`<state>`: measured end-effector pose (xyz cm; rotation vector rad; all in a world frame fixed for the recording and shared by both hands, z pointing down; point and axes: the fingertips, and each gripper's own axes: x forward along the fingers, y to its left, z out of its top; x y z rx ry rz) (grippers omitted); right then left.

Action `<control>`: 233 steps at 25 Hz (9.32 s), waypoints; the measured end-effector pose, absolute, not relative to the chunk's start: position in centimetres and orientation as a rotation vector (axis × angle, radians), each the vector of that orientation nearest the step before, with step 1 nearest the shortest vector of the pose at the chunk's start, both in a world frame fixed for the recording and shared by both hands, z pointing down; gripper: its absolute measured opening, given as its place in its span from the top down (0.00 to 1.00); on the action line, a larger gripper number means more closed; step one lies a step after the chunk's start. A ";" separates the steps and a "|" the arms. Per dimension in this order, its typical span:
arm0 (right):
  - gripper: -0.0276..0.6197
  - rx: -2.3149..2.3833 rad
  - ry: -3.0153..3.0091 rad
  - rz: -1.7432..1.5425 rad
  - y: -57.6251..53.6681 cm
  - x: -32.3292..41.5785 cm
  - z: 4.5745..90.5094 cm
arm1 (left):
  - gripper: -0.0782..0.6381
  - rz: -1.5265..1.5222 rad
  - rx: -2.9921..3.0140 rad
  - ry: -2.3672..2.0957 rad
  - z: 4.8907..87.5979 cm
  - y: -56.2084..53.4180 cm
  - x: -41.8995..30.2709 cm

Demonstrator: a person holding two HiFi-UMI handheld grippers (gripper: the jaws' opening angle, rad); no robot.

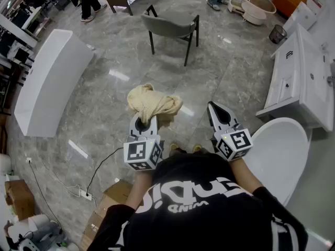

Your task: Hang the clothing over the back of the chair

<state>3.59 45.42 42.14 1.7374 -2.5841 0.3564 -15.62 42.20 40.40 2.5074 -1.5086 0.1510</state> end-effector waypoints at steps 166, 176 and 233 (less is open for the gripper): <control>0.94 1.768 -2.595 0.476 -28.2 16.7 43.0 | 0.81 0.271 2.564 -1.340 41.0 -38.8 -3.6; 0.94 1.596 -2.683 0.508 -29.7 12.3 43.6 | 0.81 0.270 2.479 -1.439 41.1 -37.1 -8.5; 0.94 1.390 -2.660 0.560 -29.9 8.2 46.5 | 0.79 0.651 2.176 -1.343 61.6 -32.4 -11.1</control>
